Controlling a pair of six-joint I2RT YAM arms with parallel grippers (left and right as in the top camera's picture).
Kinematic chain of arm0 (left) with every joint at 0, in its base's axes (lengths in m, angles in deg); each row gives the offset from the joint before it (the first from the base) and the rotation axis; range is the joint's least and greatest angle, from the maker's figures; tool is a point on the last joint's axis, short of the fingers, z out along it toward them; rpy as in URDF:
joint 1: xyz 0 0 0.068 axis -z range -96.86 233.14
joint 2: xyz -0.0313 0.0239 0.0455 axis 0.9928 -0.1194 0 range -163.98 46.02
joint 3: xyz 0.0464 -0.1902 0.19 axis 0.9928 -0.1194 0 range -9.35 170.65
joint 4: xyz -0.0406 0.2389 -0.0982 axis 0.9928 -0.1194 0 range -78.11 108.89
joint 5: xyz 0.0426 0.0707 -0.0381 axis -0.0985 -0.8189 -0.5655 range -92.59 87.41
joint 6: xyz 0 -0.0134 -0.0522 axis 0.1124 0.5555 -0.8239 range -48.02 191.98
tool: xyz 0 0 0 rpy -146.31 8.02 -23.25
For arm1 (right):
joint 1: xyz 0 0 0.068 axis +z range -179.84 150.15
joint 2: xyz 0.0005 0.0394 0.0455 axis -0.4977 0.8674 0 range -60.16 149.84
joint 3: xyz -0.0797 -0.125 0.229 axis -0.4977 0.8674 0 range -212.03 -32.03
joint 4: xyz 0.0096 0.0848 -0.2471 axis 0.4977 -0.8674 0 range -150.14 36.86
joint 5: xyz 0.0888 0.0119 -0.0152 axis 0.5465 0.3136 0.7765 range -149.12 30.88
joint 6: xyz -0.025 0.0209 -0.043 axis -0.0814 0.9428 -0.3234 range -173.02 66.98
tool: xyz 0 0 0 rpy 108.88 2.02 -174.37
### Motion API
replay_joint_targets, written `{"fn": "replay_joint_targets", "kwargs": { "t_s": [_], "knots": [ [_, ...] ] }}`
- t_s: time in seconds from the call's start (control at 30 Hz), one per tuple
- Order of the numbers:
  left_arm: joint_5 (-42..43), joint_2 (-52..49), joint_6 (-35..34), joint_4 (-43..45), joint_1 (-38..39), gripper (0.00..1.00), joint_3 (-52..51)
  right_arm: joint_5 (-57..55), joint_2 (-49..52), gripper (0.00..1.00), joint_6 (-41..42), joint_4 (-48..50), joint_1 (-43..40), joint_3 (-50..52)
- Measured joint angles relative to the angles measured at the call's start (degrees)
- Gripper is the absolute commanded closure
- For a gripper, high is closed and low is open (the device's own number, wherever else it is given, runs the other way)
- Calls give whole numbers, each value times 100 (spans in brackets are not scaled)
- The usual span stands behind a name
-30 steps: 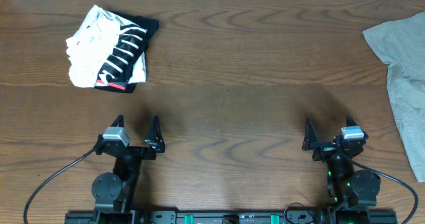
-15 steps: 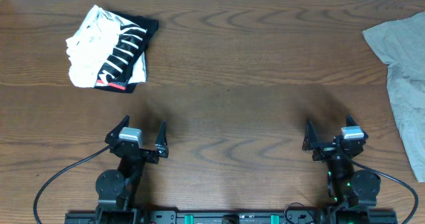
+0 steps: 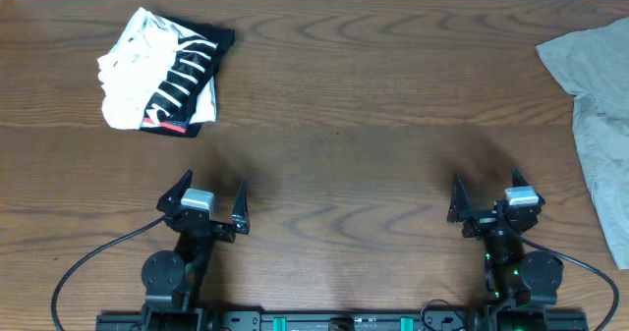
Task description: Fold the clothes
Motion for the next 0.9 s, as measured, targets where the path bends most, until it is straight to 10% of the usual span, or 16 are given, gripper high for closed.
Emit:
{"fn": "replay_joint_targets", "kwargs": {
  "t_s": [0.9],
  "knots": [
    [39,0,2,-2,-396,2,2,0,0,1,0,0,2,0]
  ]
}}
